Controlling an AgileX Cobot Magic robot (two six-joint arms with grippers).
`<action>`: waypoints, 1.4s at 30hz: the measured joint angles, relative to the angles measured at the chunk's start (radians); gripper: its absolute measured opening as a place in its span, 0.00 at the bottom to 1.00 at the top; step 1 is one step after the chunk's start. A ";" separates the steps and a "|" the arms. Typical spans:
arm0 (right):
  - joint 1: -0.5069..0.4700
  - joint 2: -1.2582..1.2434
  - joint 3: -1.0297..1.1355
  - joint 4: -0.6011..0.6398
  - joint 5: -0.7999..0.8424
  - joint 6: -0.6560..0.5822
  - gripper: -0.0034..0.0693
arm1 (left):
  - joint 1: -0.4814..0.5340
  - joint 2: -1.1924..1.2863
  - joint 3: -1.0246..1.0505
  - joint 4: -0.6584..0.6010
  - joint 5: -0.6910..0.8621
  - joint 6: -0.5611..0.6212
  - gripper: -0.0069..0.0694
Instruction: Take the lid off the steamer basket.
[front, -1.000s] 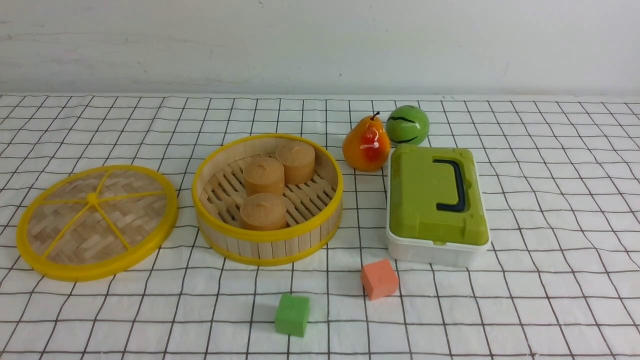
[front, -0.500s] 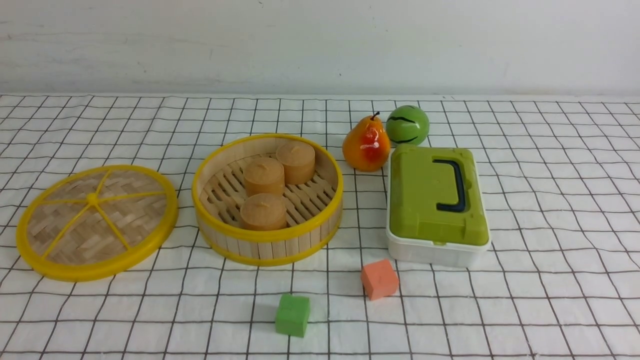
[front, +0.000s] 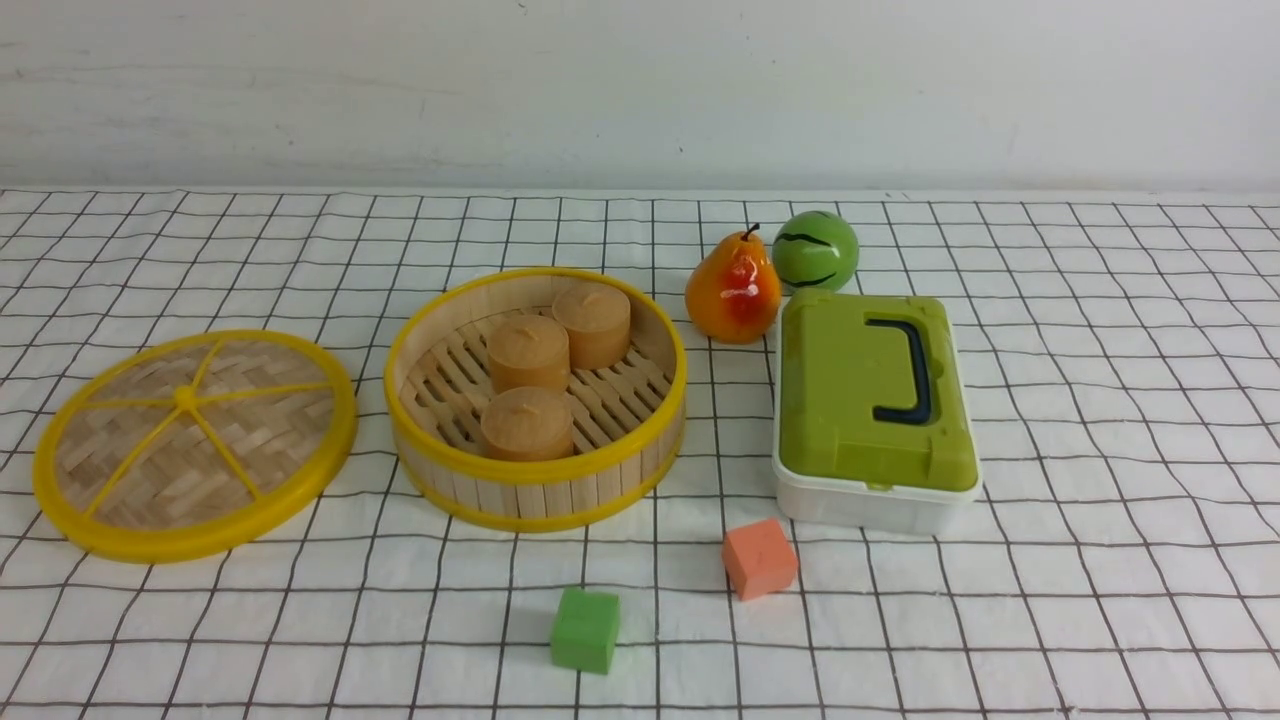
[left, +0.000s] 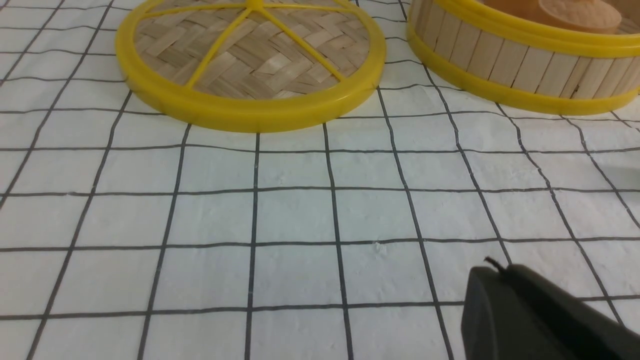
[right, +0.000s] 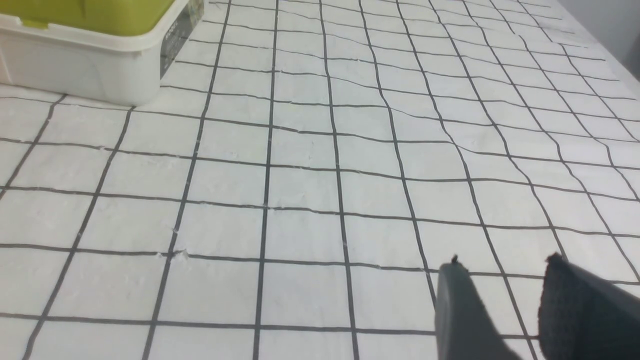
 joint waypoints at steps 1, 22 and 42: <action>0.000 0.000 0.000 0.000 0.000 0.000 0.38 | 0.000 0.000 0.000 0.000 0.000 0.000 0.09; 0.000 0.000 0.000 0.000 0.000 0.000 0.38 | 0.000 0.000 0.000 0.000 0.000 -0.002 0.11; 0.000 0.000 0.000 0.000 0.000 0.000 0.38 | 0.000 0.000 0.000 0.000 0.000 -0.002 0.12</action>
